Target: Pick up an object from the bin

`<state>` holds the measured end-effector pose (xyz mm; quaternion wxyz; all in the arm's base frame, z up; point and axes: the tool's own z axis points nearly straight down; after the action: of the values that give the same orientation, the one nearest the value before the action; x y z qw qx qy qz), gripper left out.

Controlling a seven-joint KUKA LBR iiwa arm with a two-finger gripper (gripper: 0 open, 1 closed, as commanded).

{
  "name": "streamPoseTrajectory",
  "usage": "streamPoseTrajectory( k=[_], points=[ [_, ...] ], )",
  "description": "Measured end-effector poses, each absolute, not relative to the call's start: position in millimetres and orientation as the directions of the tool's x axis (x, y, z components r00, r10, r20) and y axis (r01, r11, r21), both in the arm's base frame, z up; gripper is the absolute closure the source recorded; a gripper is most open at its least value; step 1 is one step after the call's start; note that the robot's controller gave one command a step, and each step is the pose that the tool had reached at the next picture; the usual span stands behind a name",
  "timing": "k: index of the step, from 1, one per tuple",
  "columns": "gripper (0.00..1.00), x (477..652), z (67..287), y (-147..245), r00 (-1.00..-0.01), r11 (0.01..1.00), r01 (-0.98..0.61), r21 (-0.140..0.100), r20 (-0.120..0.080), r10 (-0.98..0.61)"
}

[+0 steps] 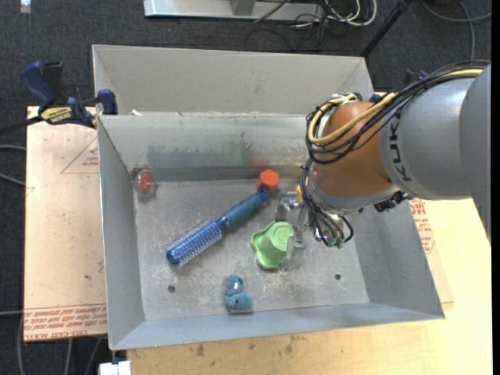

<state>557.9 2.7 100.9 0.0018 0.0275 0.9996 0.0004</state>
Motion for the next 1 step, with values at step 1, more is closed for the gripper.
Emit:
streamPoseTrajectory(
  k=[1],
  points=[
    [0.00,557.1,111.7,-4.1,-0.977,0.977,0.213,0.002,-0.002,0.213]
  ],
)
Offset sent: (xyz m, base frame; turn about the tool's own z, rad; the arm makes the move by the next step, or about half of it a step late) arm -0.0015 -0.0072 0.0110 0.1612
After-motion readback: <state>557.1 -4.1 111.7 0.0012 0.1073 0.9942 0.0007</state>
